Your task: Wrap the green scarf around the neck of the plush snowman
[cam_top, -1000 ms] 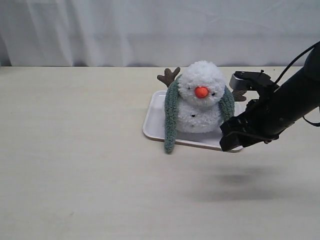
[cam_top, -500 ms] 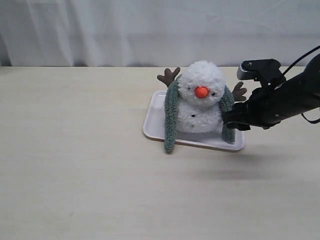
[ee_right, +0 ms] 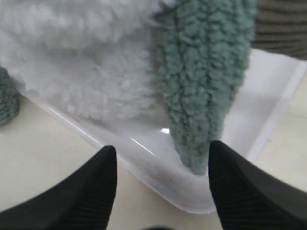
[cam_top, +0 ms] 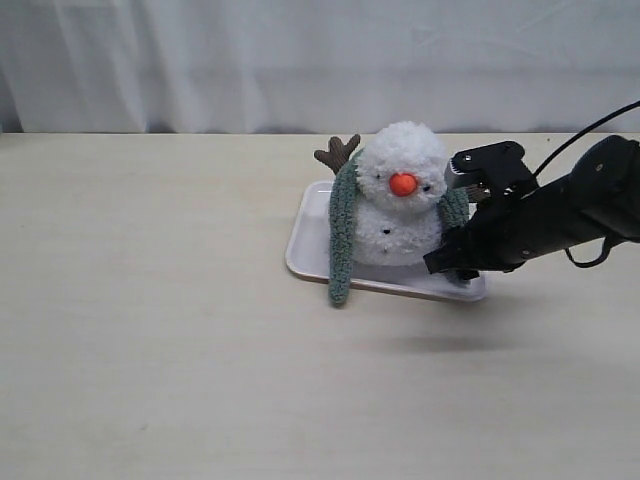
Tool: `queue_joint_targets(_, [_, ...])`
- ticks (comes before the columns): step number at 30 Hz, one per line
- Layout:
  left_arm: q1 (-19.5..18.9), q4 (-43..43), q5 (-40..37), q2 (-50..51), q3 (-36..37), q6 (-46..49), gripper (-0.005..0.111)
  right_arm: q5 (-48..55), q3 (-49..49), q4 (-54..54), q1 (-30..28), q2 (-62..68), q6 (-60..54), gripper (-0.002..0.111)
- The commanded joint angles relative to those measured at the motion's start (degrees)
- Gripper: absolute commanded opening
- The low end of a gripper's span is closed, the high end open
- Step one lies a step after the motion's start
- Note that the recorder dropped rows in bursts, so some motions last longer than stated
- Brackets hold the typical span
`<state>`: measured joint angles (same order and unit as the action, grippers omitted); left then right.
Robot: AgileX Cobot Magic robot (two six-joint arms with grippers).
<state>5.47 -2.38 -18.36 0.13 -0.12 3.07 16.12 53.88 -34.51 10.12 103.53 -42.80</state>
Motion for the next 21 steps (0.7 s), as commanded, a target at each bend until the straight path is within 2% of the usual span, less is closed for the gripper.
queue_joint_targets(1, [-0.1, 0.1, 0.7, -0.1, 0.1, -0.2, 0.0, -3.8, -0.3, -1.2, 1.4, 1.0, -1.7, 0.049])
queue_joint_targets(6, [-0.1, 0.1, 0.7, -0.1, 0.1, -0.2, 0.0, -4.1, -0.3, -1.2, 1.4, 1.0, -1.5, 0.027])
queue_joint_targets(10, [-0.1, 0.1, 0.7, -0.1, 0.1, -0.2, 0.0, -3.9, -0.3, -1.2, 1.4, 1.0, -1.3, 0.004])
queue_joint_targets(15, [-0.1, 0.1, 0.7, -0.1, 0.1, -0.2, 0.0, -2.6, -0.3, -1.2, 1.4, 1.0, -0.6, 0.004])
queue_joint_targets(21, [-0.1, 0.1, 0.7, -0.1, 0.1, -0.2, 0.0, 3.6, -0.3, -1.2, 1.4, -1.3, 0.2, 0.004])
